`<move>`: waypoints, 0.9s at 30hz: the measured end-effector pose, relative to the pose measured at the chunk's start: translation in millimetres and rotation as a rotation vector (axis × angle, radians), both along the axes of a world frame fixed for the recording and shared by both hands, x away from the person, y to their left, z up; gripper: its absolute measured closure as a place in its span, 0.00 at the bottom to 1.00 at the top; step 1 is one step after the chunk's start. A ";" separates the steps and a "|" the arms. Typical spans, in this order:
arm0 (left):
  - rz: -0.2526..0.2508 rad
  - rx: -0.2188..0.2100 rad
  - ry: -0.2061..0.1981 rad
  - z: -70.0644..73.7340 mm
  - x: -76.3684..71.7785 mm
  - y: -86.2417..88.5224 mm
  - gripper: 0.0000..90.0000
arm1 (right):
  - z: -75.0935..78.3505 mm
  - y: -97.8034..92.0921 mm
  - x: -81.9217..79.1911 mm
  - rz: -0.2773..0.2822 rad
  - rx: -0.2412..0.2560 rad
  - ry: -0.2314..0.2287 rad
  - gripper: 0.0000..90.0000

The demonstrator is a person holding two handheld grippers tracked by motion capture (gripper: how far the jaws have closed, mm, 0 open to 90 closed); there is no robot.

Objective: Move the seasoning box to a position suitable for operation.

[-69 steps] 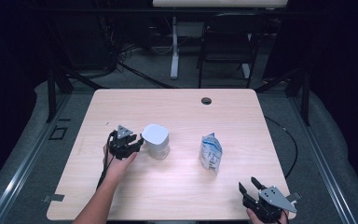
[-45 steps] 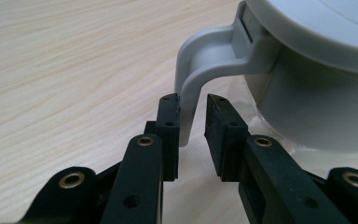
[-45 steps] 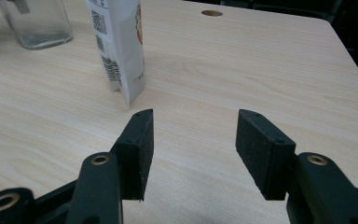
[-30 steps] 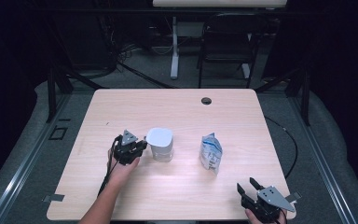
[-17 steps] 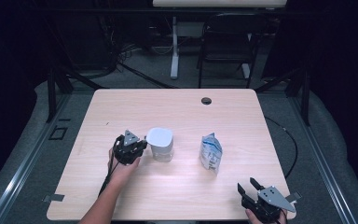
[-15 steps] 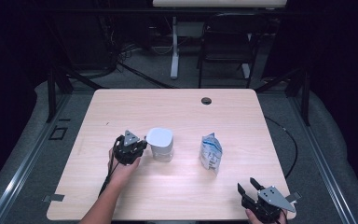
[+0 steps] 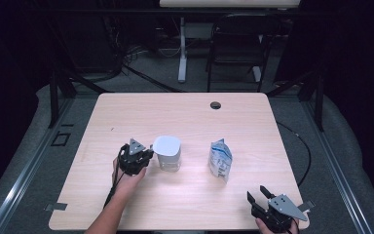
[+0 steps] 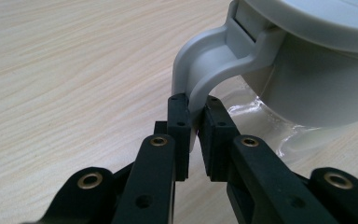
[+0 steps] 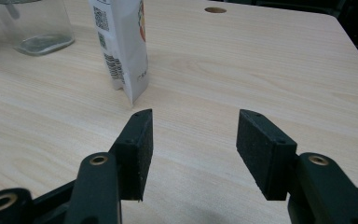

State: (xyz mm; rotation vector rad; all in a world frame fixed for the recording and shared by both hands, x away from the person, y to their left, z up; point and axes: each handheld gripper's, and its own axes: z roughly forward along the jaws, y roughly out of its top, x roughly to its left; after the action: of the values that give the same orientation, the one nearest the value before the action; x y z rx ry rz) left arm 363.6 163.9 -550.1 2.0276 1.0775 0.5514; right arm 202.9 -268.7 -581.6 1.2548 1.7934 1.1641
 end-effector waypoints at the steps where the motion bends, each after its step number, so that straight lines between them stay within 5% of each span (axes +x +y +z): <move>1: 0.003 -0.003 -0.001 -0.1 -1.0 -0.5 0.93 | 0.1 -0.1 0.0 0.001 -0.003 0.002 0.51; 27: 0.008 -0.025 0.010 -2.2 -35.3 -7.7 0.92 | 0.0 6.2 -1.1 0.010 0.008 -0.010 0.52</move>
State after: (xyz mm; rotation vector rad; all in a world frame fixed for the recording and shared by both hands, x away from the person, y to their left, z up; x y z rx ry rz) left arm 328.3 156.1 -552.2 2.0076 1.0938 0.5298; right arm 201.9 -262.5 -581.6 1.2431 1.7915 1.1825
